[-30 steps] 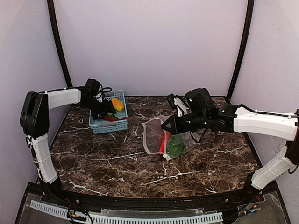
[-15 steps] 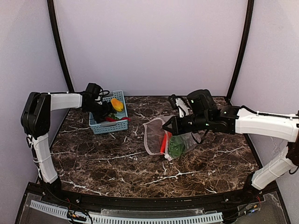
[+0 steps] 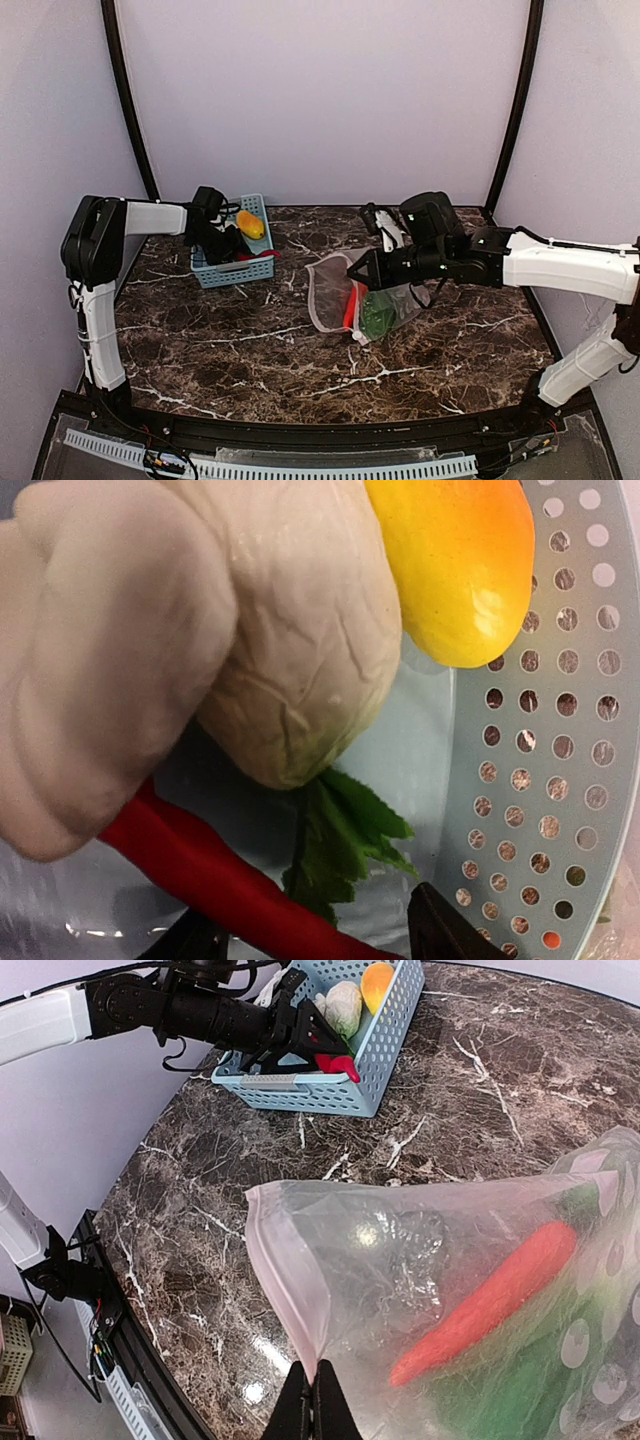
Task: Place the food in the zip-top bag and seal the zipper
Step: Pick up the fake vegetable from the bin, then place the fake vegetable in the zipper food storage bag.
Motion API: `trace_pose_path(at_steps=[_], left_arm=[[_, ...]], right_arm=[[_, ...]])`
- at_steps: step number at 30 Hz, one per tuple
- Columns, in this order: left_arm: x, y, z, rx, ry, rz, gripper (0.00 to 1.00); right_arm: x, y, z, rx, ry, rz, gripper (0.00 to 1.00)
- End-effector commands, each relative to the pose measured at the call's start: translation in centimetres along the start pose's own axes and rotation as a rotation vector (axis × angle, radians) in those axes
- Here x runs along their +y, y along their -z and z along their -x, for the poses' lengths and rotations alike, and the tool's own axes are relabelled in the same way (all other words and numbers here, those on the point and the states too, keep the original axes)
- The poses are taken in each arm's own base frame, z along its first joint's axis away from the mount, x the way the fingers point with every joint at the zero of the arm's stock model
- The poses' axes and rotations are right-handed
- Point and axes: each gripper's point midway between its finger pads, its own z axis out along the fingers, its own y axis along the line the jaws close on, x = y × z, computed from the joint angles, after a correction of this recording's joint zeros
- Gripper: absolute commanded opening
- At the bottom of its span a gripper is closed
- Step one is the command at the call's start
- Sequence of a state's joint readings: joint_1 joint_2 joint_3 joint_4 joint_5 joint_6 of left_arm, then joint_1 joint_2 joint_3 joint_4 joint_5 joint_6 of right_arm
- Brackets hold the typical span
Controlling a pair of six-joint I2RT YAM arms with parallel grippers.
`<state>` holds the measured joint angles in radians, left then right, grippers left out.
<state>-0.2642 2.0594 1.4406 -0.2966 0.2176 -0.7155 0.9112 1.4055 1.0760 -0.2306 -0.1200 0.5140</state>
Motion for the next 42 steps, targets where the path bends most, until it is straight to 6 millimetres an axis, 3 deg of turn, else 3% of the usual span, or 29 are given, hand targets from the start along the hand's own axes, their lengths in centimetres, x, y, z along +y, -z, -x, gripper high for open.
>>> trace_pose_path(at_steps=[1,6,14,24,25,29,36,42], left_arm=[[1.1,-0.9,-0.6,0.037,-0.046,0.066,0.54],[0.2,0.2,-0.3,0.022,-0.070,0.054,0.43],[-4.5,5.7,2.2,-0.106,-0.128,-0.047,0.27],[-7.7,12.1,3.5,-0.259,-0.164,-0.185,0.21],[-7.4,12.1,3.1,-0.259,-0.167,-0.185,0.21],[-8.2,16.1,2.9,-0.359,-0.211,-0.257,0.19],[-9.3,20.5,1.2,-0.407,-0.291,-0.356,0.18],[-11.1,23.3,-2.9,-0.325,-0.446,-0.520,0.19]], right_arm=[[0.7,-0.6,0.5,-0.017,0.013,0.023,0.00],[1.0,-1.4,0.7,0.014,0.037,0.026,0.00],[1.0,-1.5,1.1,0.013,0.049,0.017,0.00],[0.9,-1.6,1.6,0.015,0.055,-0.007,0.00],[0.9,-1.5,1.8,0.011,0.052,-0.006,0.00],[1.1,-0.6,2.3,-0.012,0.046,-0.010,0.00],[0.8,0.7,2.9,-0.045,0.045,-0.041,0.00],[0.9,1.1,3.4,-0.056,0.051,-0.047,0.00]])
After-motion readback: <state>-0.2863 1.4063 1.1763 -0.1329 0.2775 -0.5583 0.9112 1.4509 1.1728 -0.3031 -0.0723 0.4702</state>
